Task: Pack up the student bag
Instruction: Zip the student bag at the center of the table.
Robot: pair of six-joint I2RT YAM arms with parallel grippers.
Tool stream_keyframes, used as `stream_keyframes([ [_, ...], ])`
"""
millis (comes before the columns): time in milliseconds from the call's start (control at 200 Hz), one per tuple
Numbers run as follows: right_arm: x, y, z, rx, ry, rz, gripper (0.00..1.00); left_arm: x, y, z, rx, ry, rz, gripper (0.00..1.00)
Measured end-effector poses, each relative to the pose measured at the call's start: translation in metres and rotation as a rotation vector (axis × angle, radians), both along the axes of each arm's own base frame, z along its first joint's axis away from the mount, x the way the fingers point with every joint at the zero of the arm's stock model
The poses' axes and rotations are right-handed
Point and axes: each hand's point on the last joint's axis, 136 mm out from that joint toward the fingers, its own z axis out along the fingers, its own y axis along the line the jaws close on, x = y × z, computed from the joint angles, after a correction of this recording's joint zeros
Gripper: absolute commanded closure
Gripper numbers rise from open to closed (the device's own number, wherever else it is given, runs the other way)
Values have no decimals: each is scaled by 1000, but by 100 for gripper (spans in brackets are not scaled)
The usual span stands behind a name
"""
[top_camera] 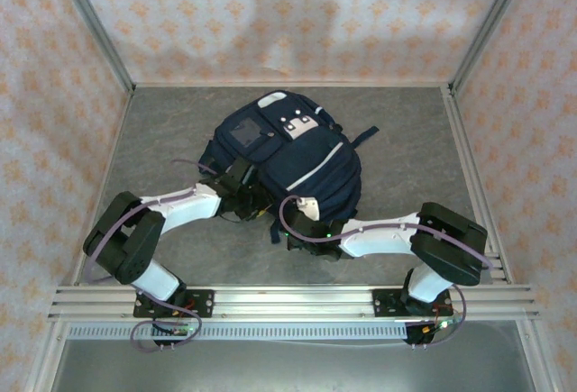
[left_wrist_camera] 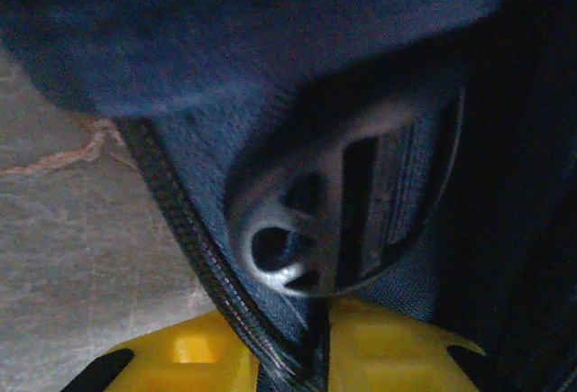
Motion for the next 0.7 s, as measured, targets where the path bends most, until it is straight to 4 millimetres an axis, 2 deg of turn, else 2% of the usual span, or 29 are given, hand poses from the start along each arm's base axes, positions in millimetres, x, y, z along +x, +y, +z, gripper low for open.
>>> stream_keyframes([
  [250,4,-28,3,-79,31,-46,100,12,17,2,9,-5,26,77],
  [500,12,-51,24,-63,52,-79,100,19,25,4,31,4,26,77],
  [620,11,-50,24,-70,67,-26,100,25,30,5,44,12,28,74],
  [701,9,-45,20,-78,90,15,100,28,37,7,59,16,36,67],
])
